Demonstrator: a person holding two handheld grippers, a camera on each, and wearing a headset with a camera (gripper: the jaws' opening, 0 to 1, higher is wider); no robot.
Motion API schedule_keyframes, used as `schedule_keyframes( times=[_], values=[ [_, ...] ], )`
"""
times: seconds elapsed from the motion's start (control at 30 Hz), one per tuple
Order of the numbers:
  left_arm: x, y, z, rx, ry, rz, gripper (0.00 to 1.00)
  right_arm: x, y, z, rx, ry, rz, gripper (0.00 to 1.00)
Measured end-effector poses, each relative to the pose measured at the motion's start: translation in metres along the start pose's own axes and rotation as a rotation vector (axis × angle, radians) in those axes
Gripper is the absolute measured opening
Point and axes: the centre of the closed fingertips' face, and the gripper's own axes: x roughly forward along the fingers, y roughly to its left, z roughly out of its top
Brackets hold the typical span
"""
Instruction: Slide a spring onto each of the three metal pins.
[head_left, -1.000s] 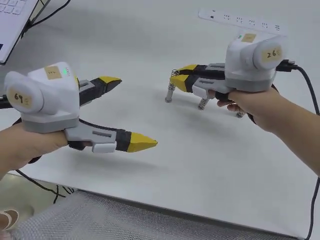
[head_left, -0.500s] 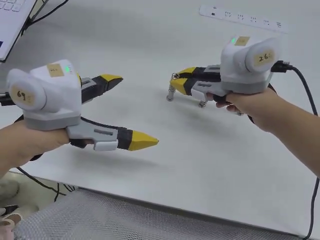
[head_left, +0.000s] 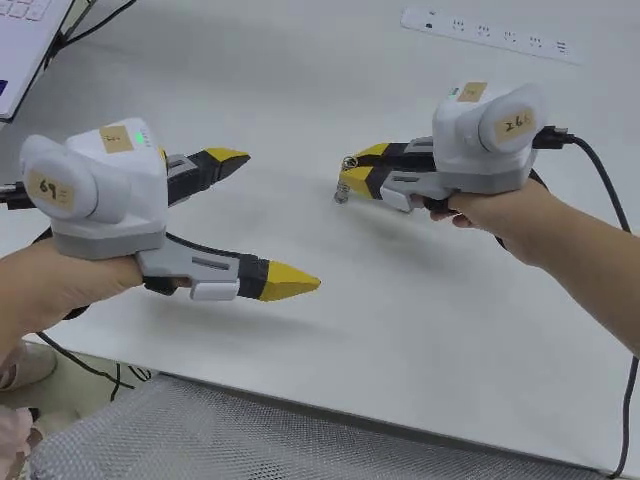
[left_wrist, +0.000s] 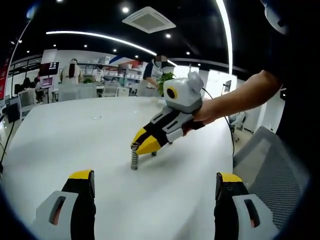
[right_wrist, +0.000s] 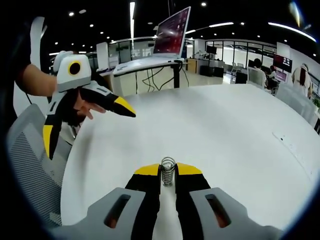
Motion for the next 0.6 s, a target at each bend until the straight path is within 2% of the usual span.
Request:
schedule_keyframes(
  times=[0.3,0.33,0.6],
  values=[
    [-0.001,0.000,-0.001,-0.003,0.000,0.002,0.98,0.003,0.001,-0.012,-0.013,0.035,0.005,0.08],
    [-0.001,0.000,-0.001,-0.003,0.001,0.003,0.98,0.003,0.001,-0.010,-0.004,0.025,0.004,0.08],
    [0.000,-0.002,-0.002,-0.004,0.002,0.001,0.98,0.003,0.003,-0.010,-0.007,0.044,0.012,0.08]
  ],
)
